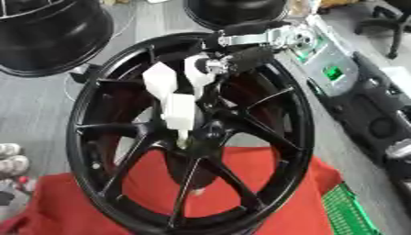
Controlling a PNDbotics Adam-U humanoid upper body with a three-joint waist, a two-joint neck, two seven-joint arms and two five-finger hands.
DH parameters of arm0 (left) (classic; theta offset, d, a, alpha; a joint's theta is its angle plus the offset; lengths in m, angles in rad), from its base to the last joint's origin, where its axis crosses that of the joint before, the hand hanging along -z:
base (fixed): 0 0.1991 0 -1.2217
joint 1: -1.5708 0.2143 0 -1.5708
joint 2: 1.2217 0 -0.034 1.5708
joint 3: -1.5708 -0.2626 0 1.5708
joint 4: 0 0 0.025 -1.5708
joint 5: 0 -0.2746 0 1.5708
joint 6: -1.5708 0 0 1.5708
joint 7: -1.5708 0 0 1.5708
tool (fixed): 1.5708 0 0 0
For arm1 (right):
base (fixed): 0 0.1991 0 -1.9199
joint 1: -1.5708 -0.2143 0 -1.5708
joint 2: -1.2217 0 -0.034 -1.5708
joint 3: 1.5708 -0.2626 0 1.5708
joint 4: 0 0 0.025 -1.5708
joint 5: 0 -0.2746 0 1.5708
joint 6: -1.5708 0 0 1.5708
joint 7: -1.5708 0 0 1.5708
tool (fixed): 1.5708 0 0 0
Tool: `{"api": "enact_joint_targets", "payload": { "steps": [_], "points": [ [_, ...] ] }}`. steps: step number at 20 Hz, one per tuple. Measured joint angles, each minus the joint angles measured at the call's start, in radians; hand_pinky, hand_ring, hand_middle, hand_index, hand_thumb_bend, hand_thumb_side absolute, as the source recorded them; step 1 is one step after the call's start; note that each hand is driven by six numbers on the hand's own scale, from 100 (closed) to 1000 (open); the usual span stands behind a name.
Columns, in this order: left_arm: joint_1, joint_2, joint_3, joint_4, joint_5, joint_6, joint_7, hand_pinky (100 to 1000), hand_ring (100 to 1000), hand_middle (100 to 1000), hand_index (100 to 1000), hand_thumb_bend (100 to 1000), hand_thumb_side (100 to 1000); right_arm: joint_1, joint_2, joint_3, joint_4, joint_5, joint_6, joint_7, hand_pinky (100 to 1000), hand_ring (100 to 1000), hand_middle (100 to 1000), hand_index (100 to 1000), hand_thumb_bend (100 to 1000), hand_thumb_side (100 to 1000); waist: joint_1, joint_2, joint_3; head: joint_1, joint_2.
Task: Pull the pin out of the wheel hub.
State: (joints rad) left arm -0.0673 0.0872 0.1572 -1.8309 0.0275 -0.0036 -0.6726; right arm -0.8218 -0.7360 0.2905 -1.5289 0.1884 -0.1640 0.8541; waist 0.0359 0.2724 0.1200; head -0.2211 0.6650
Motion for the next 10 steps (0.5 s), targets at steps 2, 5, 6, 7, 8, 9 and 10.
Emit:
{"api": "enact_joint_targets", "payload": {
  "steps": [2,5,6,7,8,9,10],
  "points": [
    [0.0,0.0,0.0,0.0,0.0,0.0,0.0,688,514,697,806,100,975,0.001,-0.003,-0.001,-0.006,-0.01,0.001,0.012,400,505,804,939,100,997,0.0,0.0,0.0,0.0,0.0],
    [0.0,0.0,0.0,0.0,0.0,0.0,0.0,688,513,693,806,100,975,0.002,-0.012,-0.001,-0.017,-0.013,0.0,0.024,396,500,804,938,100,943,0.0,0.0,0.0,0.0,0.0],
    [0.0,0.0,0.0,0.0,0.0,0.0,0.0,688,513,692,806,100,975,0.002,-0.014,-0.001,-0.021,-0.013,0.001,0.026,395,499,804,939,100,929,0.0,0.0,0.0,0.0,0.0],
    [0.0,0.0,0.0,0.0,0.0,0.0,0.0,688,513,691,806,100,975,0.003,-0.016,-0.001,-0.025,-0.012,0.002,0.028,396,498,805,939,100,886,0.0,0.0,0.0,0.0,0.0],
    [0.0,0.0,0.0,0.0,0.0,0.0,0.0,688,513,691,806,100,975,0.003,-0.016,-0.001,-0.029,-0.009,0.003,0.029,396,497,805,939,100,874,0.0,0.0,0.0,0.0,0.0],
    [0.0,0.0,0.0,0.0,0.0,0.0,0.0,688,513,691,805,100,975,0.004,-0.017,-0.001,-0.032,-0.005,0.003,0.029,396,497,806,939,100,823,0.0,0.0,0.0,0.0,0.0],
    [0.0,0.0,0.0,0.0,0.0,0.0,0.0,688,513,691,805,100,975,0.004,-0.017,-0.001,-0.035,0.001,0.004,0.03,396,496,807,939,100,783,-0.001,0.0,0.0,0.0,0.0]
  ]
}}
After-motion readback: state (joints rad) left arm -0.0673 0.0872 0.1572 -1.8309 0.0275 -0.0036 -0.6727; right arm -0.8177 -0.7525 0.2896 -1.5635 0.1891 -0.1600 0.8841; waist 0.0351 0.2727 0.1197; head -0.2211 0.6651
